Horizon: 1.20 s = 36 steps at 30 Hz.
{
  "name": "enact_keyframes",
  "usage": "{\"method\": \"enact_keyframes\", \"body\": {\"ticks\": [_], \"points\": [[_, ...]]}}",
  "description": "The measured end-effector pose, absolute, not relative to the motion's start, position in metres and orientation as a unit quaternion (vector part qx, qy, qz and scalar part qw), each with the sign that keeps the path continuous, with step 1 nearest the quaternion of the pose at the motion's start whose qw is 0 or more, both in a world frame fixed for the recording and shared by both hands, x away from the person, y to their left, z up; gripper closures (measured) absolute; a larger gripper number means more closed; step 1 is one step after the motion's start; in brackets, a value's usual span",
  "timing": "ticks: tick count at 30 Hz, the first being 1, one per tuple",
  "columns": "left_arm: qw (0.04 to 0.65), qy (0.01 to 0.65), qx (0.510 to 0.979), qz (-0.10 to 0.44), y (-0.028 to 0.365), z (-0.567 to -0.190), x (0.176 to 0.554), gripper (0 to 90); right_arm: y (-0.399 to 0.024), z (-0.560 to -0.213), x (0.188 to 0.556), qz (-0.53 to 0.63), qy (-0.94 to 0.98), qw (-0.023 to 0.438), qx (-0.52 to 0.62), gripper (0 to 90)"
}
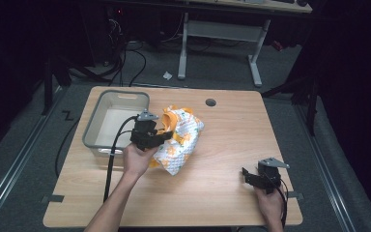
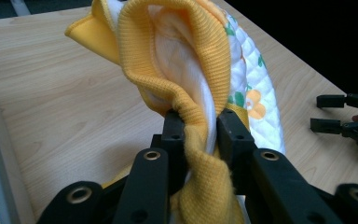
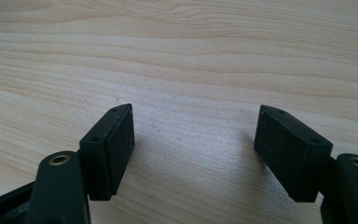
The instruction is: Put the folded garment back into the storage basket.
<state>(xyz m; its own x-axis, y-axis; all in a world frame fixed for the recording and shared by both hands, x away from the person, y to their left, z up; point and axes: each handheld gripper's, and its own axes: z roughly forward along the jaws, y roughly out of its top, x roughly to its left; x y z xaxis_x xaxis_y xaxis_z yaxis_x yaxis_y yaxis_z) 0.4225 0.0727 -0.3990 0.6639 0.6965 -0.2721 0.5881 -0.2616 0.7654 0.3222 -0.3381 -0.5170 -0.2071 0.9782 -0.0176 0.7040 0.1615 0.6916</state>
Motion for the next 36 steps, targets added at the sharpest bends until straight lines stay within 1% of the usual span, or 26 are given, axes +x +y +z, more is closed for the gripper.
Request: {"method": "enact_keyframes", "body": {"ticks": [8,36], "points": [[0.466,0.412,0.781,0.062,0.087,-0.394,0.421,75.2,-0.338,-0.517,0.322,0.284,0.723,0.241,0.582,29.1],[0.474,0.452,0.750,0.096,0.144,-0.374,0.426,75.0,-0.338,-0.517,0.322,0.284,0.722,0.241,0.583,29.1]]}}
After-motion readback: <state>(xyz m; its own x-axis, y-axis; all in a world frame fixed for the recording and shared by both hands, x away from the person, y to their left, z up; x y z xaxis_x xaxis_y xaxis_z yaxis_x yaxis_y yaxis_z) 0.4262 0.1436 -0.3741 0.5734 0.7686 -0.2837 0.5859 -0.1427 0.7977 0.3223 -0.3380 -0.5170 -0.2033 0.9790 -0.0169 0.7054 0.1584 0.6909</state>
